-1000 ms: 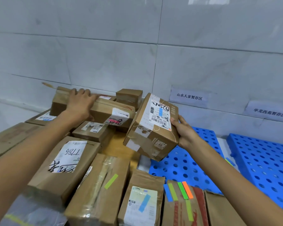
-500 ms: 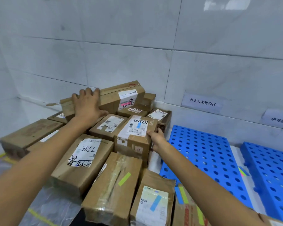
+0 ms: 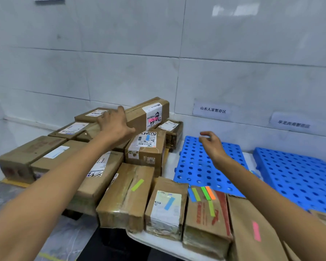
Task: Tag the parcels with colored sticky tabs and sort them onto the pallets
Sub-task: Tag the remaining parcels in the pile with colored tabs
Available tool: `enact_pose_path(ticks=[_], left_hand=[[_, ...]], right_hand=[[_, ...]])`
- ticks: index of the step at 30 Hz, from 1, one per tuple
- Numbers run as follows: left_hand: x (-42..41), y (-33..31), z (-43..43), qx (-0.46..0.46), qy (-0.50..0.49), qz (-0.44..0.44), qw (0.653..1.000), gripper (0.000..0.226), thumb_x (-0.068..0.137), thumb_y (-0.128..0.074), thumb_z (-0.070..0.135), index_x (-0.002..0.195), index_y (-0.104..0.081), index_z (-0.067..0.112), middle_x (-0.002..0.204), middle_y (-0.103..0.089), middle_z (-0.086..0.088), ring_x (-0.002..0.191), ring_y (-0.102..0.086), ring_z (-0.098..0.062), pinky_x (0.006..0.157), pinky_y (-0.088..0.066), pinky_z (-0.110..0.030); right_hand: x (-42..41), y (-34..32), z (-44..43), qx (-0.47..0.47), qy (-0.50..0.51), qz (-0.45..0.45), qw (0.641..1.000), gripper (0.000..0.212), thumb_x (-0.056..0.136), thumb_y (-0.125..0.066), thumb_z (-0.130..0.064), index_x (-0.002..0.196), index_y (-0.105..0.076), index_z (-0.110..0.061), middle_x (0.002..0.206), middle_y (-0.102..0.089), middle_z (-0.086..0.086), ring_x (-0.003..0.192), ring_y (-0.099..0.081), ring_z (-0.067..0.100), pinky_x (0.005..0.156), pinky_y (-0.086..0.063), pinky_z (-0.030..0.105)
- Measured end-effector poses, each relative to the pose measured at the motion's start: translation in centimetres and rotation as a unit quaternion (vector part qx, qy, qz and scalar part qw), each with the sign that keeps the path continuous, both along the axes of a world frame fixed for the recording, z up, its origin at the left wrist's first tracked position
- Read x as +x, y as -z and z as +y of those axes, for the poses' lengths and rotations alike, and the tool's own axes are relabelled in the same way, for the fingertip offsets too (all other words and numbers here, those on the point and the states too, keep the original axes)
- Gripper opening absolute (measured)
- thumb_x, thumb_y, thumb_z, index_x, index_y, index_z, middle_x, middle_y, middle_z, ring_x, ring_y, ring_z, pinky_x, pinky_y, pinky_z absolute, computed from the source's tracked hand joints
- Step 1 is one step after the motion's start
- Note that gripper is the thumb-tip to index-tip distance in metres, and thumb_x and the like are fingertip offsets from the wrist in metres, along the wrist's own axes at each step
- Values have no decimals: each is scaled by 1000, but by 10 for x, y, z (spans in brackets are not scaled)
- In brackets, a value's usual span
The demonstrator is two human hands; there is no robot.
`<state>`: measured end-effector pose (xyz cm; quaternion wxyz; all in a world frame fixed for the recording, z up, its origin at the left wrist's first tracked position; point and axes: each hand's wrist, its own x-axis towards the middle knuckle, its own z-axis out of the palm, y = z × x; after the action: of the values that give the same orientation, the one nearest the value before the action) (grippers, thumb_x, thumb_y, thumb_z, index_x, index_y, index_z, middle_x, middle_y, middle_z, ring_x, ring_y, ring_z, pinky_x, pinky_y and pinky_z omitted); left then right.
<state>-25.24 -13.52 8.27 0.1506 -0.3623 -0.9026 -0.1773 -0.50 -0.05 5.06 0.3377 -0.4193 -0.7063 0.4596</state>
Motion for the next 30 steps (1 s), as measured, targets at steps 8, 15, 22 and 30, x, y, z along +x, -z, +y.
enact_pose_path(ticks=[8, 15, 22, 30], left_hand=[[17, 21, 60, -136, 40, -47, 989, 92, 71, -64, 64, 137, -27, 11, 132, -51, -13, 121, -47, -34, 98, -38, -51], [1, 10, 129, -312, 20, -47, 949, 103, 66, -50, 81, 137, -34, 10, 134, -49, -10, 116, -51, -28, 96, -45, -43], [5, -71, 71, -124, 58, -220, 966, 80, 77, -42, 74, 134, -39, 18, 135, -52, -9, 118, -51, -26, 92, -45, -42], [30, -100, -89, -35, -81, -339, 937, 29, 91, -55, 35, 108, -58, 12, 103, -62, -8, 90, -57, -22, 77, -43, -31]], right_hand=[[20, -5, 16, 42, -66, -17, 997, 21, 96, -46, -17, 113, -58, -20, 114, -62, 12, 111, -51, 44, 87, -47, 52], [10, -17, 111, 104, -151, -1, 983, 15, 94, -50, -17, 100, -61, -25, 100, -67, 1, 97, -60, 4, 71, -45, 6], [35, -86, 104, -14, -153, -27, 988, 18, 97, -47, -16, 104, -61, -24, 96, -68, -5, 96, -62, 3, 88, -48, 23], [10, -145, -21, -144, -284, -85, 944, 25, 98, -43, -10, 90, -64, -20, 81, -68, -3, 77, -62, 23, 80, -51, 33]])
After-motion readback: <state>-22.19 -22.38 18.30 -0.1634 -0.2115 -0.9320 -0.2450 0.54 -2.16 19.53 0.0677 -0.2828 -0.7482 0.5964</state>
